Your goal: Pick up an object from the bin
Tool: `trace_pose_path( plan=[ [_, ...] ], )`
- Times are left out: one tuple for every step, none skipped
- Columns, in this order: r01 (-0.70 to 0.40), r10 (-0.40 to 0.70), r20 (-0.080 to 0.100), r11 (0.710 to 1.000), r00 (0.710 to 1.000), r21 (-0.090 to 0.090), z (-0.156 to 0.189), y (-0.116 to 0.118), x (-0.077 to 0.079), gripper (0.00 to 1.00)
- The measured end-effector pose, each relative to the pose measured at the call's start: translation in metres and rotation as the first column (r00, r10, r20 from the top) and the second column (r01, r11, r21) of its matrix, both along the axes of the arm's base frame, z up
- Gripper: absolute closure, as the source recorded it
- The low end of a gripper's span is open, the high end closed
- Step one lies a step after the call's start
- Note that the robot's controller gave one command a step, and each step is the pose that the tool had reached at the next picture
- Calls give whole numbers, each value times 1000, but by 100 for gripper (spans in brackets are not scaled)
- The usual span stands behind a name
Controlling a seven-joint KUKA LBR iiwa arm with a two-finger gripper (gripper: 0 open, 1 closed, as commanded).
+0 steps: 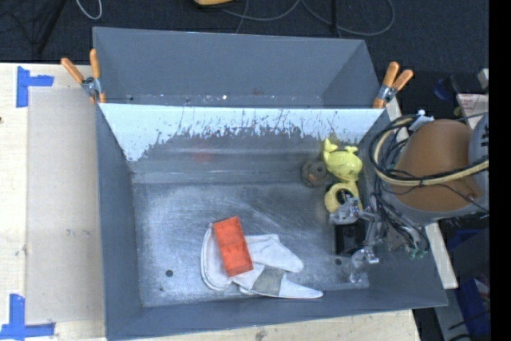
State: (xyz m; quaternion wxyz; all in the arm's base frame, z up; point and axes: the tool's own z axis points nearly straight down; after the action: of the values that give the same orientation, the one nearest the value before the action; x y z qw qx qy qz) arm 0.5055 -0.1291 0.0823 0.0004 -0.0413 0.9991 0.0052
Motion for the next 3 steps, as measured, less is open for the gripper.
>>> trace_pose_path(
  plan=[
    [153,-153,-3,988,988,-8,20,-12,8,0],
    [22,-21,35,1000,999,-13,5,-9,12,100],
    [21,-21,35,1000,999,-13,5,-9,12,100]
  ],
)
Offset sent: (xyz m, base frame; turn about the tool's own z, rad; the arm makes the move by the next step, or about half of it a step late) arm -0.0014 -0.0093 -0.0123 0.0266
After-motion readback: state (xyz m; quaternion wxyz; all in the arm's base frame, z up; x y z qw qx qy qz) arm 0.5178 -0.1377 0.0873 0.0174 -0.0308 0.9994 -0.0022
